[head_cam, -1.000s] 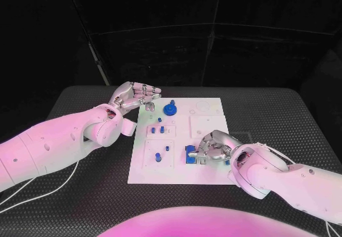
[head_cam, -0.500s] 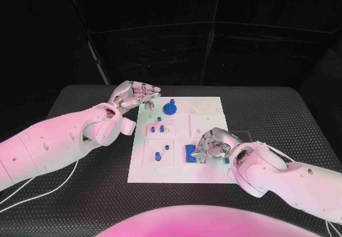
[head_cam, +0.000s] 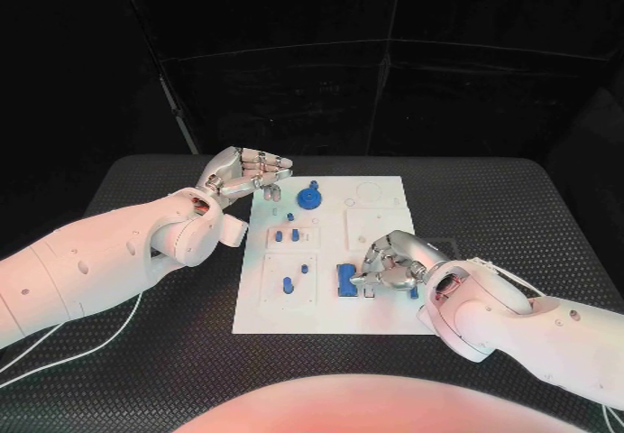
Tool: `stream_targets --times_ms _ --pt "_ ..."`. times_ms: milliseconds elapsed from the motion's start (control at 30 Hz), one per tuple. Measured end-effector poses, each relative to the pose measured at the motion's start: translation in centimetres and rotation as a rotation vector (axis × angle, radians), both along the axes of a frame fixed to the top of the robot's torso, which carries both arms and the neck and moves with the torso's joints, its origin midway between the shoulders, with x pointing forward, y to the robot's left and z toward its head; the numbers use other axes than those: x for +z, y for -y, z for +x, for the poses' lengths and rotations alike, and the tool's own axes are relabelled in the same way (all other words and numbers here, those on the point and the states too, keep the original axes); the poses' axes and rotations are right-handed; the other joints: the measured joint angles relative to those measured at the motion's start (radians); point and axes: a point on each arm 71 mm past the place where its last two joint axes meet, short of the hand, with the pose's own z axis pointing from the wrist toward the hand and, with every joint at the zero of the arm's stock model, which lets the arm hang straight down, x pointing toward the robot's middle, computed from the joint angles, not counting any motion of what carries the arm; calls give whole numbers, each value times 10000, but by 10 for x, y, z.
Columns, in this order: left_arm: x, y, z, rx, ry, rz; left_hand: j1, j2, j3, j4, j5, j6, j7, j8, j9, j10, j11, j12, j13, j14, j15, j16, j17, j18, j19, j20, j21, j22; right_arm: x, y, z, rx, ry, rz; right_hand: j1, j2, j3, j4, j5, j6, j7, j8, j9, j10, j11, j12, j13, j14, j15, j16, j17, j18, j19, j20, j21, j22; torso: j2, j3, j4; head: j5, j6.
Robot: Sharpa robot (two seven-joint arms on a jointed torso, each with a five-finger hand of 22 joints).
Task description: Assemble the parts on the task board
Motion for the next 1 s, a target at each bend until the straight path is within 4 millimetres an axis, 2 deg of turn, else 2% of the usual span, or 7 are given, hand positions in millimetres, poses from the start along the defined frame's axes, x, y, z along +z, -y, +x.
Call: stream_targets --times_ms 133,200,400,533,633,933,1000 --pt "0 0 0 8 -1 5 0 0 0 0 0 0 0 0 0 0 0 0 0 0 0 0 0 0 0 0 0 1 3 17 -2 -182 121 159 -123 123 0 0 336 -390 170 -381 -192 -62 62 -52 5 0 0 0 -1 0 0 0 0 0 -7 -1 -4 -51 0" --pt "0 -1 0 18 -2 11 0 0 0 0 0 0 0 0 0 0 0 0 0 0 0 0 0 0 0 0 0 0 5 27 -4 -319 141 195 -152 153 0 0 404 -514 266 -625 -318 -114 120 -117 4 -16 98 0 -1 -1 16 17 0 -1 -11 -2 -11 -88 1" --pt "0 -1 1 24 -5 13 0 0 0 0 0 0 0 0 0 0 0 0 0 0 0 0 0 0 0 0 0 1 9 64 -8 -842 104 -113 -263 263 0 0 658 -480 327 -1120 -582 -143 218 -165 8 -16 169 0 -1 0 3 112 0 -1 -22 -3 -36 -273 38" --pt "-1 0 1 14 -11 6 0 0 0 0 0 0 0 0 0 0 0 0 0 0 0 0 0 0 0 0 0 0 9 78 -8 -1028 -18 -453 -370 325 -15 15 690 -438 368 -1305 -672 -163 238 -263 10 -2 184 0 -1 -1 38 148 0 -1 -40 -10 -64 -385 39" --pt "-1 1 1 12 -13 3 0 0 0 0 0 0 0 0 0 0 0 0 0 0 0 0 0 0 0 0 0 0 7 87 -9 -1073 -152 -848 -551 341 -111 111 961 -276 363 -1503 -766 -199 273 -453 -22 -2 184 0 -2 0 3 182 -42 -11 -49 -15 -82 -452 39" --pt "-2 2 2 5 -23 -4 0 0 0 0 0 0 0 0 0 0 0 0 0 0 0 0 0 -1 0 0 0 1 4 95 -9 -972 -220 -1863 -581 310 -166 167 1094 154 239 -1584 -795 -194 269 -405 2 -2 184 0 -2 0 3 182 -42 4 -72 -3 -124 -570 59" --pt "-2 2 2 7 -25 -3 0 0 0 0 0 0 0 0 0 0 0 0 0 0 0 0 0 0 0 0 0 0 3 95 -8 -943 -217 -2046 -603 288 -168 169 1094 189 273 -1584 -782 -159 233 -405 5 -2 184 0 -2 0 3 182 -42 3 -72 -4 -124 -589 59"
